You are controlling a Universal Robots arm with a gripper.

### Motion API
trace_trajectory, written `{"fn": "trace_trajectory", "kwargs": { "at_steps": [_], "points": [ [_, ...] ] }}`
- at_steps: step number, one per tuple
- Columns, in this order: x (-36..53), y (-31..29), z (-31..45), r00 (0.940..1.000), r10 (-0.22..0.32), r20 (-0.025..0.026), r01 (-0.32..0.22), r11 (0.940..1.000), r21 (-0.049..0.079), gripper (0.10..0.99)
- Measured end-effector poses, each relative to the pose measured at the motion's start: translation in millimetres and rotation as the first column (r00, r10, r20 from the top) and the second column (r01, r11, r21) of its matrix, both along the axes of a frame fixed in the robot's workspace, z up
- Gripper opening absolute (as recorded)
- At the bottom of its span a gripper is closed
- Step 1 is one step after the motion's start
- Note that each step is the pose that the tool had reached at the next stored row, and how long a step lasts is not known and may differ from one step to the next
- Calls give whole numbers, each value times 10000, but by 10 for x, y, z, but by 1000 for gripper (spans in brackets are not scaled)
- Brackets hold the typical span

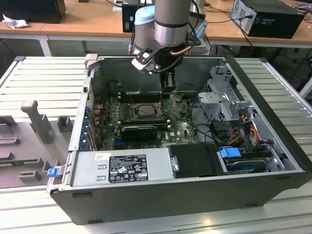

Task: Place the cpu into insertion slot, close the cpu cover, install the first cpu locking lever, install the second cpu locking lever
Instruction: 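Close the cpu cover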

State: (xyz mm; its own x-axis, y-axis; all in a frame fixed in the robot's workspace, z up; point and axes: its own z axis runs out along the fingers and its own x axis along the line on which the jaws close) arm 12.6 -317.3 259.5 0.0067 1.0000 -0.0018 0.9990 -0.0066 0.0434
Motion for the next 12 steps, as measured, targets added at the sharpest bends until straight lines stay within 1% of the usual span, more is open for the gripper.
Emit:
{"fn": "trace_trajectory", "kwargs": {
  "at_steps": [3,7,8,11,12],
  "points": [
    [43,0,-1,9999,115,0,-115,9999,1,106],
    [162,0,-2,9997,247,-18,-247,9997,1,106],
    [199,0,-2,9996,265,-26,-265,9996,1,106],
    [270,0,-3,9995,305,-44,-305,9995,1,106],
    [309,0,-4,9995,325,-55,-325,9995,2,106]
  ]
}}
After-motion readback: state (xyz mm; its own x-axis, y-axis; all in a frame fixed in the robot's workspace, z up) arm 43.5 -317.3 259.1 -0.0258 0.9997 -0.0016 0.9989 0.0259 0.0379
